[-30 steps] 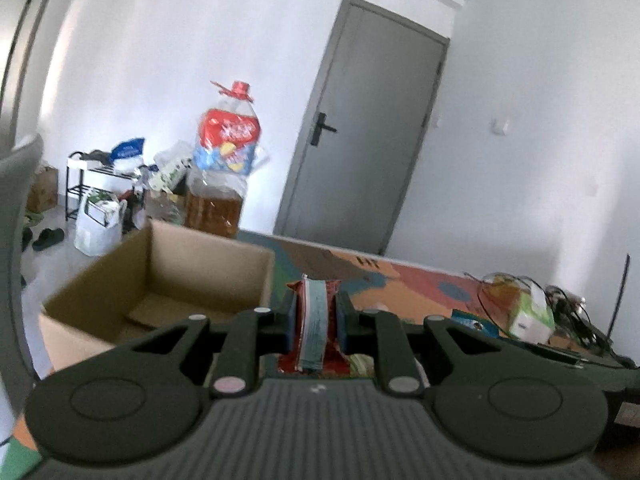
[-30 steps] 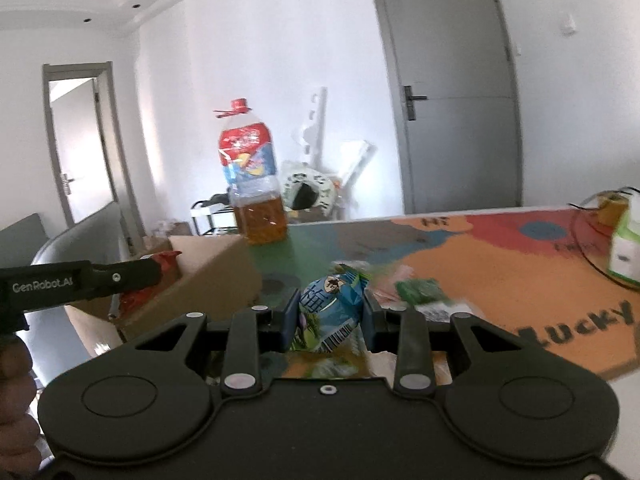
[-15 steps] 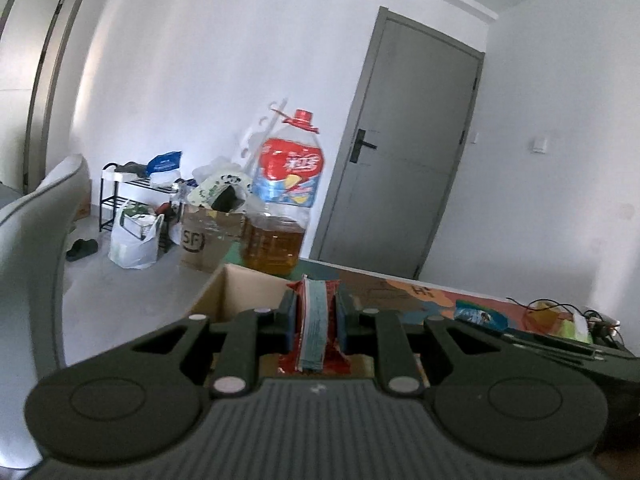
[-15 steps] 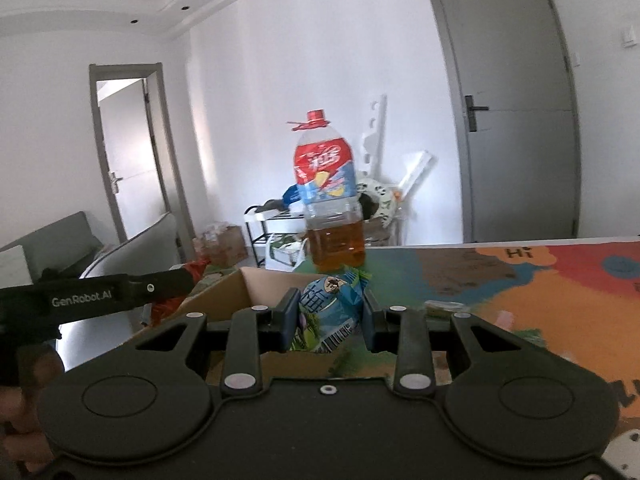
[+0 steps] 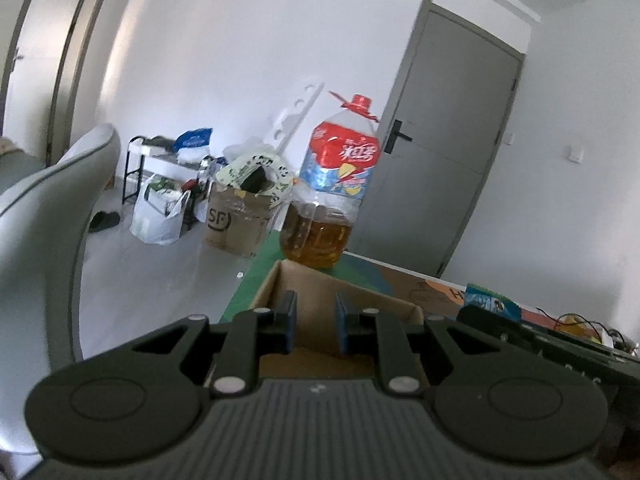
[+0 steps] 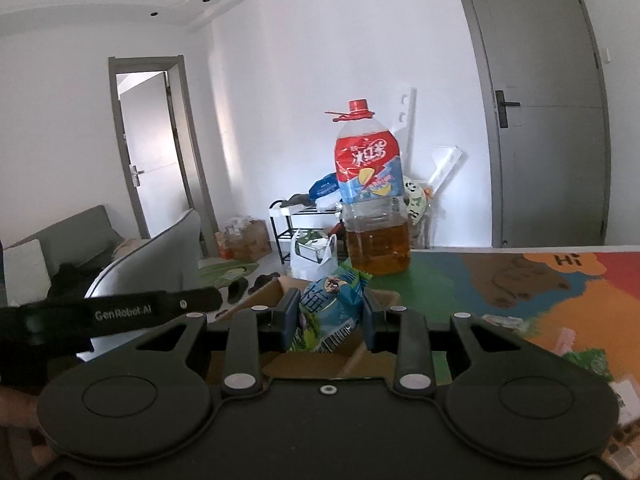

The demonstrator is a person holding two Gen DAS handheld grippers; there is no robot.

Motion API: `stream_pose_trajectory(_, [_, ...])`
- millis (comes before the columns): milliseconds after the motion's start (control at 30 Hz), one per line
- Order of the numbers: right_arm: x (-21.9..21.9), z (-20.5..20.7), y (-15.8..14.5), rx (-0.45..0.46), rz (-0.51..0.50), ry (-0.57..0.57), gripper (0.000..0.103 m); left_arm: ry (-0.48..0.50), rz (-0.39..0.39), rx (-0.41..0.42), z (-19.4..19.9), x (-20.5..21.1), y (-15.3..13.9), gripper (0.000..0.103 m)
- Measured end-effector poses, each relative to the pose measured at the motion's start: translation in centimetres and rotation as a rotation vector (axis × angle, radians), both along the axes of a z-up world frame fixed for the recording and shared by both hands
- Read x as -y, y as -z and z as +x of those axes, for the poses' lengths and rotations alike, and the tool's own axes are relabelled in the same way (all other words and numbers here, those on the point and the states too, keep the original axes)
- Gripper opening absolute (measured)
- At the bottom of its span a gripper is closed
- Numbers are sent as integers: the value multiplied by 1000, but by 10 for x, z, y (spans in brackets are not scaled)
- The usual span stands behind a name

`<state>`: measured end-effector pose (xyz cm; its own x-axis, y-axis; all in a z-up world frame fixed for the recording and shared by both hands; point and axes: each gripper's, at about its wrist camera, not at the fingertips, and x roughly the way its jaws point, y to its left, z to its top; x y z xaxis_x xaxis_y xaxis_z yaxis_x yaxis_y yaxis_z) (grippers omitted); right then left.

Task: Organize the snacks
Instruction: 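Open the right tool over the box while the left tool releases the red bar inside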

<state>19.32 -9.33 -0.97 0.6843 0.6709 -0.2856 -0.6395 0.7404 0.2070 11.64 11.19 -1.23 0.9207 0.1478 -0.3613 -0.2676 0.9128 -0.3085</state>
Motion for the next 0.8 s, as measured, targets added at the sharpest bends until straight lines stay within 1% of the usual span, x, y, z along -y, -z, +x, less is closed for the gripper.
stream_pose_trajectory(267, [-16,4,-1,-31,24,-31,33,-37,-46,-9,-16,-7,1,23])
stream_pose_trajectory(367, [-22,4,-4,-32,34,-52,36,-56,-59,-12,-23,-9,0,25])
stream_pose_trajectory(400, [-23,5,-5,-29,37,-53,47,-62,-65,-13,-25,-10,0,26])
stream_pose_trajectory(433, [-22,5,-6,-27,39,-50,62,-69,-74,-15,-27,-11,0,29])
stream_pose_trajectory(467, [-21,4,-7,-22,44,-44,64,-77,-82,-16,-29,-13,1,32])
stream_pose_trajectory(500, [-18,3,-7,-15,50,-37,64,-85,-89,-15,-31,-14,1,33])
stream_pose_trajectory(600, [-8,2,-7,-30,57,-27,65,-102,-106,-20,-34,-15,3,41])
stream_pose_trajectory(667, [1,1,-6,-38,65,-22,71,-99,-112,-29,-34,-13,4,53])
stream_pose_trajectory(700, [5,-1,-6,-38,70,-18,79,-98,-107,-34,-34,-11,5,55])
stream_pose_trajectory(733, [11,-3,-5,-37,77,-15,87,-97,-99,-36,-35,-8,5,60])
stream_pose_trajectory(767, [16,-3,-5,-38,80,-11,92,-96,-92,-36,-35,-5,5,65])
stream_pose_trajectory(800, [20,-3,-4,-45,81,-2,97,-100,-85,-38,-34,-3,5,67])
